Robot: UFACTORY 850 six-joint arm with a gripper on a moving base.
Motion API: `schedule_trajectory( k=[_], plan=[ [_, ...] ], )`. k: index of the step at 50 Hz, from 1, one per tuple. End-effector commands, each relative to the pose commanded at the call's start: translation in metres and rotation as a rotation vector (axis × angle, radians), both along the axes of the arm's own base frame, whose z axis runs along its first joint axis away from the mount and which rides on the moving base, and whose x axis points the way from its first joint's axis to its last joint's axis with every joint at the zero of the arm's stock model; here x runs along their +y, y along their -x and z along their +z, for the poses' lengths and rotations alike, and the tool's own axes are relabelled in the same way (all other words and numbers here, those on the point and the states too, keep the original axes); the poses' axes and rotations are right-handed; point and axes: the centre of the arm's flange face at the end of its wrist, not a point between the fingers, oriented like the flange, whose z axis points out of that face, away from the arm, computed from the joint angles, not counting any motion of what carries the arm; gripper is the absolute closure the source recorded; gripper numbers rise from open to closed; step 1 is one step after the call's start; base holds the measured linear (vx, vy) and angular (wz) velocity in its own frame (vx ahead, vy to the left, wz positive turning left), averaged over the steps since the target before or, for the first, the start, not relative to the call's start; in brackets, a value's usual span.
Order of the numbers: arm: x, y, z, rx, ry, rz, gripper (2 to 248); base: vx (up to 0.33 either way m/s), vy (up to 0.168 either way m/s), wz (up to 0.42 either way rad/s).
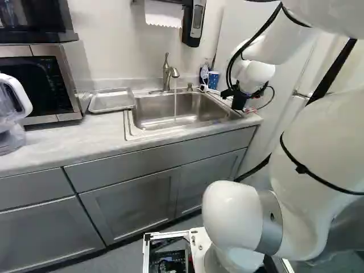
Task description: Rinse the cup and place it in the tray
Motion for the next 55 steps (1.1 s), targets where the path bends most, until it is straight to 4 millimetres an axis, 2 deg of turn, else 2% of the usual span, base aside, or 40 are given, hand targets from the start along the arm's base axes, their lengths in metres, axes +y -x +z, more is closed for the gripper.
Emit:
schedule_trajectory(
  k=[55],
  plan=[
    [0.0041,0.0012,-0.0004,-0.016,-0.040,-0.028,3,0.000,0.000,0.000]
  ],
)
